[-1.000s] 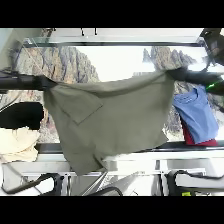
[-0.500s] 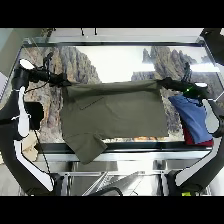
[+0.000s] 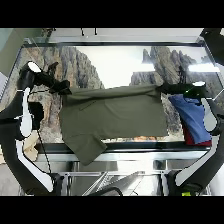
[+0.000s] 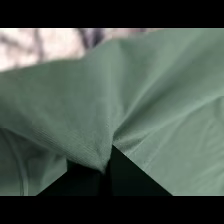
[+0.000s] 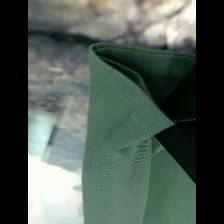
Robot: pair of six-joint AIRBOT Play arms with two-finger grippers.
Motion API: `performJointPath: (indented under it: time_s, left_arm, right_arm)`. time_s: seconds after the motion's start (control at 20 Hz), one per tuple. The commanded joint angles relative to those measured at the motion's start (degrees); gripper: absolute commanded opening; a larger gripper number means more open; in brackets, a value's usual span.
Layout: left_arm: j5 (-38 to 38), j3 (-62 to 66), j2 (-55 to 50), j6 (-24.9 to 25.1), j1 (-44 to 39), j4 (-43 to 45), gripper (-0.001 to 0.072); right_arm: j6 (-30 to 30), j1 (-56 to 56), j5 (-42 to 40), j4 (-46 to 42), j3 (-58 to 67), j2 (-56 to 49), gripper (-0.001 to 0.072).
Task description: Fold the shirts.
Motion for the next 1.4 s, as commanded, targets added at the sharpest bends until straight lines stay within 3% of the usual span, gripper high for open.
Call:
performJointPath:
  time_s: [0.0, 0.4, 0.45, 0.5, 0.6, 0.8, 0.95, 1.15, 1.35]
  left_arm:
    - [-2.71, -2.1, 0.09, -4.76, -0.59, 5.97, 0.0014]
    - [-3.23, -2.99, 0.09, -5.35, -0.61, 5.18, 0.0018]
    - [-3.82, -2.82, 0.09, -5.33, -0.59, 5.2, 0.0018]
    - [-4.96, -2.23, 0.09, -5.29, -0.59, 5.29, 0.0042]
    - [-7.63, 0.31, 0.09, -5.86, -0.55, 5.33, 0.0711]
    - [-15.65, 6.95, 0.33, -6.93, -0.48, 5.42, 0.0697]
    - [-19.58, 2.38, 5.29, -7.89, -0.46, 5.99, 0.0697]
    - [-14.71, -23.56, 23.41, -6.86, -0.46, 5.97, 0.0697]
    - [-1.22, -58.51, 48.5, -8.0, -0.46, 5.62, 0.0697]
  right_arm:
    - [1.36, 0.07, 0.7, -4.35, 0.09, -0.04, 0.0014]
    - [1.31, 0.13, -0.02, -4.31, 0.07, -0.04, 0.0022]
    - [1.31, 0.13, 0.13, -4.31, 0.09, -0.04, 0.0126]
    - [1.33, 0.09, 0.26, -4.33, 0.11, 0.11, 0.0301]
    - [1.33, -0.09, 1.14, -4.42, 0.11, 1.25, 0.0344]
    - [8.0, -1.03, 3.06, -11.43, 0.09, 6.71, 0.0343]
    - [13.29, -2.21, 11.13, -20.59, -0.37, 10.38, 0.0342]
    - [14.88, -6.29, 15.1, -21.73, -7.39, 14.82, 0.0342]
    - [16.31, -9.2, 14.71, -21.7, -16.04, 19.3, 0.0341]
